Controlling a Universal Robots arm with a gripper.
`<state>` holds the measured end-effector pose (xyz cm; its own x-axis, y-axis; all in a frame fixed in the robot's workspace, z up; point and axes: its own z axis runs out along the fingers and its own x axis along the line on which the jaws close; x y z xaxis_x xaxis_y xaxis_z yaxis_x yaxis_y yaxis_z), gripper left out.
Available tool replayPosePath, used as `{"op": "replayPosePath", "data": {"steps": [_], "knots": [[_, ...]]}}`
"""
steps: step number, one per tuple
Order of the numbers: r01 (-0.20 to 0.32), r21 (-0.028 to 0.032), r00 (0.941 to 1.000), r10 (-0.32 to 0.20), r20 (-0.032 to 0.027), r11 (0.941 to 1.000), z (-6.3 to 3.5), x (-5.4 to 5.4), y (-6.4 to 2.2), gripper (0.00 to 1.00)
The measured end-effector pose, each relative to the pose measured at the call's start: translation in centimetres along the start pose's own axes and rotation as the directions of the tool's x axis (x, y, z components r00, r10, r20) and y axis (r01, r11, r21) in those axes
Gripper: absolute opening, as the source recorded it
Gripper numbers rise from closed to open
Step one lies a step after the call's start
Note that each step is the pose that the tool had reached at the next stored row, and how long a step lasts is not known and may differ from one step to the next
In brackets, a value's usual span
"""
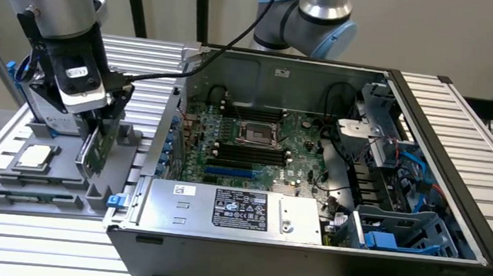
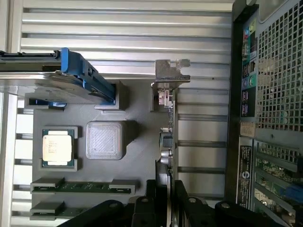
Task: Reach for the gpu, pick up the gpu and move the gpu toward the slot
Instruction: 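Pick up the gpu and move the gpu toward the slot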
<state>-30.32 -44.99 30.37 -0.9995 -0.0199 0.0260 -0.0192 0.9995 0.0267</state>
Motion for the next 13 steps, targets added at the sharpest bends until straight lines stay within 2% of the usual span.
{"op": "replayPosePath", "data": {"steps": [13], "knots": [[0.0, 0.0, 1.0, 0.0, -0.0037, 1.0, -5.96, -2.2, 0.13, 0.27]]}}
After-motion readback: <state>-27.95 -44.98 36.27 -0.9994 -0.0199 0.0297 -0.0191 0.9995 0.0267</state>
